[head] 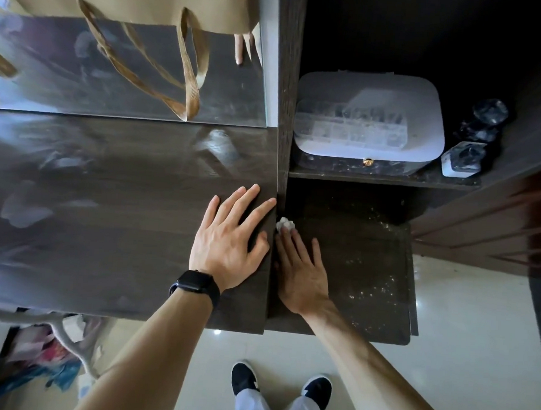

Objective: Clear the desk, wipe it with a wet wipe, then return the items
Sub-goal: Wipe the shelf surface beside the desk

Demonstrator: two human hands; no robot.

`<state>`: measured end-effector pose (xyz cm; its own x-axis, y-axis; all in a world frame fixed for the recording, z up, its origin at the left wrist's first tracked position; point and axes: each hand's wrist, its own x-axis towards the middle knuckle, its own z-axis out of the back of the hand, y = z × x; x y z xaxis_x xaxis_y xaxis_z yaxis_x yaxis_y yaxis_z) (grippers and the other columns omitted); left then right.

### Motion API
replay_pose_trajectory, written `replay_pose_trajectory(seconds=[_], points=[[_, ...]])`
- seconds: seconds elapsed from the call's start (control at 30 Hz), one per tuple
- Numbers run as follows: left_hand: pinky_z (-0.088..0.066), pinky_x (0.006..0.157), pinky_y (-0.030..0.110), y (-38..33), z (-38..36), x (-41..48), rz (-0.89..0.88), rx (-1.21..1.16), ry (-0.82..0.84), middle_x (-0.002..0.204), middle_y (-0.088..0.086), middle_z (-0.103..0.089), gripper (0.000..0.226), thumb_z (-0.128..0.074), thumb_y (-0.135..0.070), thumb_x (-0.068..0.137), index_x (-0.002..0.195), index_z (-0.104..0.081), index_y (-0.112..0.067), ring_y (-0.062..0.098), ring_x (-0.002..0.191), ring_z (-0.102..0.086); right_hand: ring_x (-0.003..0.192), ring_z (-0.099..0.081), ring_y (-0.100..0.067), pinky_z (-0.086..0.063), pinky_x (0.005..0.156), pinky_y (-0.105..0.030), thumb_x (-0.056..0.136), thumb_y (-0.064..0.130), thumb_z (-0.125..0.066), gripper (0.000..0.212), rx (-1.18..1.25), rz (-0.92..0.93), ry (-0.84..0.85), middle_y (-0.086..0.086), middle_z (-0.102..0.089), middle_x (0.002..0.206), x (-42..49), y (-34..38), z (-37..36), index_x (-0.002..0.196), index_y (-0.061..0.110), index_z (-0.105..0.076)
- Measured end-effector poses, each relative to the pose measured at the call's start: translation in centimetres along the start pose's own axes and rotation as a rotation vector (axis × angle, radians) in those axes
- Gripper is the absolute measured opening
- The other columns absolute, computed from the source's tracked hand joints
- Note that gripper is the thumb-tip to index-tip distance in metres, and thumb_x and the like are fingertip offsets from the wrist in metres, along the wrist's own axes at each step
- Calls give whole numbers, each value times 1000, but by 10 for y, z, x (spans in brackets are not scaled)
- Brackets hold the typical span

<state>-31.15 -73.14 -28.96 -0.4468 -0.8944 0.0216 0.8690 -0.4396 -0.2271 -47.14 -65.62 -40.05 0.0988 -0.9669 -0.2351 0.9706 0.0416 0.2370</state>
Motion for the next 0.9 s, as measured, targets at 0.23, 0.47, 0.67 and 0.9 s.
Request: replay_pose_trajectory(seconds=[0.23,0.47,0.67,0.9], points=[[-13,124,45,0,1,1,0,-31,-21,162,-6,-29,57,-45,-40,93,150,-39,-37,17,151,-22,146,23,-11,9,119,-48,99,47,-8,64,-28,-212,2,3,20,161,9,-16,0,152,18,13],[-14,124,45,0,1,1,5,-46,-33,161,-6,-31,57,-43,-43,92,148,-40,-36,17,150,-24,142,31,-10,18,116,-47,99,44,-13,66,-9,-69,56,5,26,158,53,-37,19,151,21,21],[-17,123,46,-1,0,1,1,-30,-42,160,-5,-32,57,-43,-43,92,148,-41,-35,18,149,-26,143,30,-14,19,114,-49,98,46,-10,66,-88,-107,78,2,26,159,92,-35,19,150,19,21],[-19,121,47,-7,0,-1,0,27,-47,158,1,-36,58,-38,-42,91,148,-43,-30,22,147,-30,146,24,-19,13,117,-50,96,48,-1,70,-182,-404,62,-8,17,161,68,-66,38,151,7,12]])
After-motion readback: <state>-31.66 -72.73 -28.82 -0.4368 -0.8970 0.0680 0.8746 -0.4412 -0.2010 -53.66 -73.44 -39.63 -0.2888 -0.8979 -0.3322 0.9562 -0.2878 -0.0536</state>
